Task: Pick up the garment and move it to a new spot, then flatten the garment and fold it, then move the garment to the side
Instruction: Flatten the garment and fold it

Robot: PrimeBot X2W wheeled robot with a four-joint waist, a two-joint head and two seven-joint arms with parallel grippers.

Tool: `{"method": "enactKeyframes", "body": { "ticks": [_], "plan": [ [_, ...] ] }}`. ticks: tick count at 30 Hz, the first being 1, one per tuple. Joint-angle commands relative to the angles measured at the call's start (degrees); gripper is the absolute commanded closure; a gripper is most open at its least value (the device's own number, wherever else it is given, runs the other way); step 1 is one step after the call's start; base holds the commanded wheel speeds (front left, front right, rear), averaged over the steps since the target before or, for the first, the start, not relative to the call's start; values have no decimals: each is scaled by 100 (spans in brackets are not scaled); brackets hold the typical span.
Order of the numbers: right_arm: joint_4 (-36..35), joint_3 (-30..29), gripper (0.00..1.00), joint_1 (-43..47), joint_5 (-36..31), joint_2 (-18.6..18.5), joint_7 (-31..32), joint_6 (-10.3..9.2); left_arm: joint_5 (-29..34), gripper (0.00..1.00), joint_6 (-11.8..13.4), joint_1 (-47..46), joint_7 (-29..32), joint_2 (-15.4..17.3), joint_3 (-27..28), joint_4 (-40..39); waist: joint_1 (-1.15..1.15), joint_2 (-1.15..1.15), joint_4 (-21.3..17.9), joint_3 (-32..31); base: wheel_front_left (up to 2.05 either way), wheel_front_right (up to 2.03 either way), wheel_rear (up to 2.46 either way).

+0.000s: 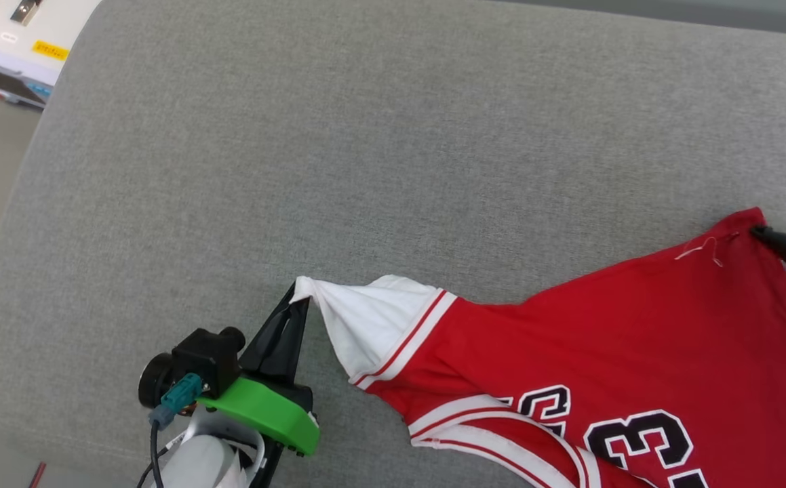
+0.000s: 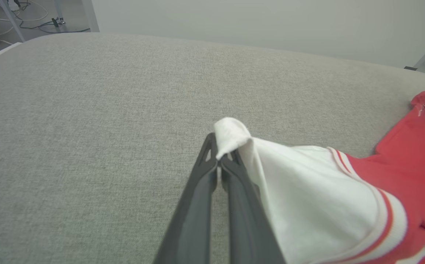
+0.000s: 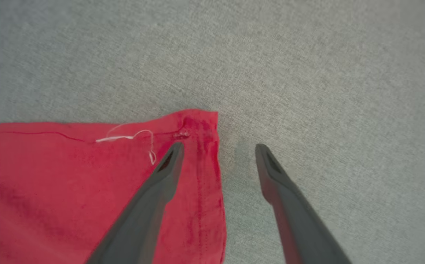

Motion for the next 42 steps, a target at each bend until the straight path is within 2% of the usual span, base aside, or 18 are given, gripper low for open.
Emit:
{"method": "enactKeyframes", "body": {
  "ticks": [1,4,5,8,9,17,26,32,37,42],
  "plan": [
    [187,103,0,-105,-18,67,-51,-4,52,100,-37,-128,-57,-61,-11,3,0,0,198,203,0,0,0],
    [637,407,0,-134,16,144,-151,-4,75,100,-56,-183,-65,-119,-25,28,0,0,261,282,0,0,0],
    [966,723,0,-15,124,174,-186,-4,90,100,-71,-210,-71,-156,-21,65,0,0,290,309,0,0,0],
    [1141,1049,0,110,300,116,-239,-4,105,100,-82,-216,-75,-180,-4,106,0,0,285,293,0,0,0],
    [1193,1197,100,8,513,55,-711,-4,114,100,-94,-190,-78,-174,40,181,0,0,184,139,0,0,0],
    [916,1281,100,-345,782,-70,-1995,-4,207,100,-166,-258,-79,58,119,168,0,0,-108,-468,0,0,0],
    [238,1186,100,-378,1080,-312,-2932,-4,234,100,-231,-955,195,515,360,-241,0,0,-488,-1046,0,0,0],
    [-211,752,100,-396,1134,-371,-3409,-4,265,100,-330,-1882,506,748,432,-518,0,0,-660,-1260,0,0,0],
    [-533,201,100,-523,1034,-327,-3606,-4,257,100,-421,-2872,841,752,317,-637,0,0,-734,-1289,0,0,0],
    [-730,-200,100,-774,732,-113,-3589,-4,161,100,-477,-3865,1176,692,235,-473,0,0,-838,-1134,0,0,0]
  ]
}}
